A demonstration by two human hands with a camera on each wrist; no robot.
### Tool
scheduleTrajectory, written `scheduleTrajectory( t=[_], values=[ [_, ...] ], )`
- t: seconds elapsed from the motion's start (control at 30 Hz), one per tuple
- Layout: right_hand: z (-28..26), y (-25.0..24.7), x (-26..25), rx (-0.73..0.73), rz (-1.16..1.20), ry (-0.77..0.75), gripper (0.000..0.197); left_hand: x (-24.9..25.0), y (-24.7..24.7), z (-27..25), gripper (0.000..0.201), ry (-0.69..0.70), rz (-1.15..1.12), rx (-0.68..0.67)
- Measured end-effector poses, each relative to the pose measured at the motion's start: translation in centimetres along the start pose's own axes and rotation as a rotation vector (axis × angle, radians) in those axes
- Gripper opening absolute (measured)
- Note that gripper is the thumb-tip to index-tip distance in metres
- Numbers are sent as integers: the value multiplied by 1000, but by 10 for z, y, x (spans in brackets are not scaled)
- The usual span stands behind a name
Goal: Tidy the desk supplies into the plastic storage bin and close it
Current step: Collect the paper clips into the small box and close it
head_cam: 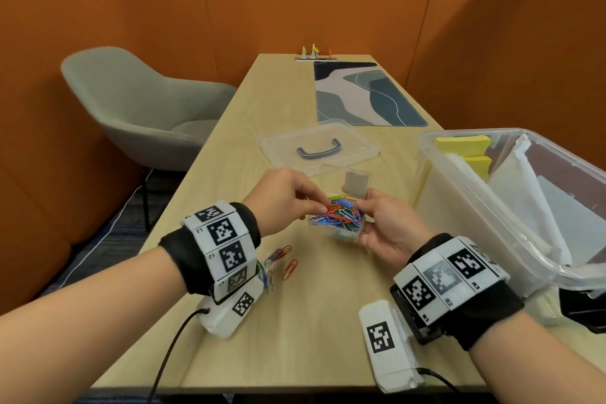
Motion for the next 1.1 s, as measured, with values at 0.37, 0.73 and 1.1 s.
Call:
scheduleTrajectory(
  t=[0.37,0.73,1.1],
  values=[
    [5,-9,-6,18,101,-78,23,6,-14,4,25,13,-205,40],
    [3,-10,-7,57,41,-69,25,21,-1,9,28,108,172,-83],
    [3,-20,-6,114,77,-44,30,2,-19,-18,28,105,94,-161]
  ],
)
Point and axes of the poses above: each hand's wrist, its own z-axis towards the middle knuckle, its own y-axis out of the palm, x = y × z, the point moved 10 cm from there along z, towards the middle knuckle, and after that the axes turned 5 degrees about y, right-handed, at the moved point
